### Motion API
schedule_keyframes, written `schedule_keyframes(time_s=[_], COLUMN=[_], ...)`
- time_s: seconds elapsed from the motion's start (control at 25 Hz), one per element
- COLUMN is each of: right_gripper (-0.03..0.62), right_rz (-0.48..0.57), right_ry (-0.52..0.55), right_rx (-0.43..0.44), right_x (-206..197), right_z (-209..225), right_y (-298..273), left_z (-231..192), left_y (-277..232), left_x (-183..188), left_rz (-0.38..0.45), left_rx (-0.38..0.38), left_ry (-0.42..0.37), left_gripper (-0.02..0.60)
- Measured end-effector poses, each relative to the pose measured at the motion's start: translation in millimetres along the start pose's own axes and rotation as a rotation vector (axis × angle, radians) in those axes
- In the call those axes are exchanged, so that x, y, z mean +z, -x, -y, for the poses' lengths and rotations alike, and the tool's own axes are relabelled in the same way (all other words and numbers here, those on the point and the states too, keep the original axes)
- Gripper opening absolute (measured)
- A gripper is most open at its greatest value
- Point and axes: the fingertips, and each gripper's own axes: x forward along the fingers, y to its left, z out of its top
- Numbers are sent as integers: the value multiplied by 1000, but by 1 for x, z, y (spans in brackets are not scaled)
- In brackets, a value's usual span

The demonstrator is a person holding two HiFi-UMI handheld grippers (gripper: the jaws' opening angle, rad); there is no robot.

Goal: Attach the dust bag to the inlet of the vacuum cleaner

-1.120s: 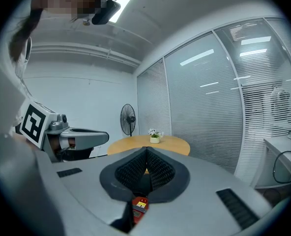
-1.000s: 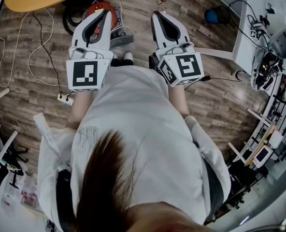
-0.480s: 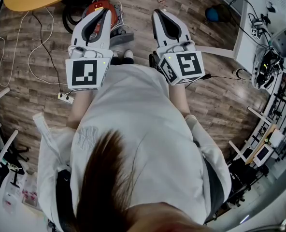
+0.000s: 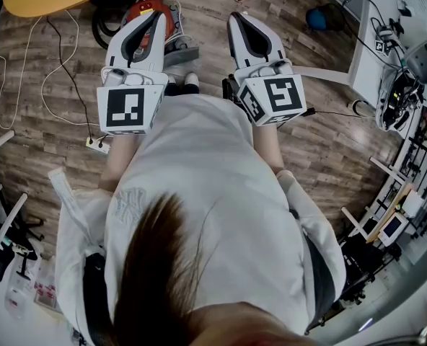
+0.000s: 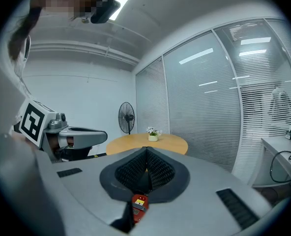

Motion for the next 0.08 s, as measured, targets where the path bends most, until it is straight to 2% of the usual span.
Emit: schedule_keyframes(time_s=[0.08], right_gripper=[2], right_rz=[0], right_ry=[0], right_rx=[0], right_x=[0], right_z=[0], right_y=[-1], left_z=[0], left_y=[-1], left_x=[0], left_rz=[1], left_rx=[0], left_ry=[2], left_gripper=[17])
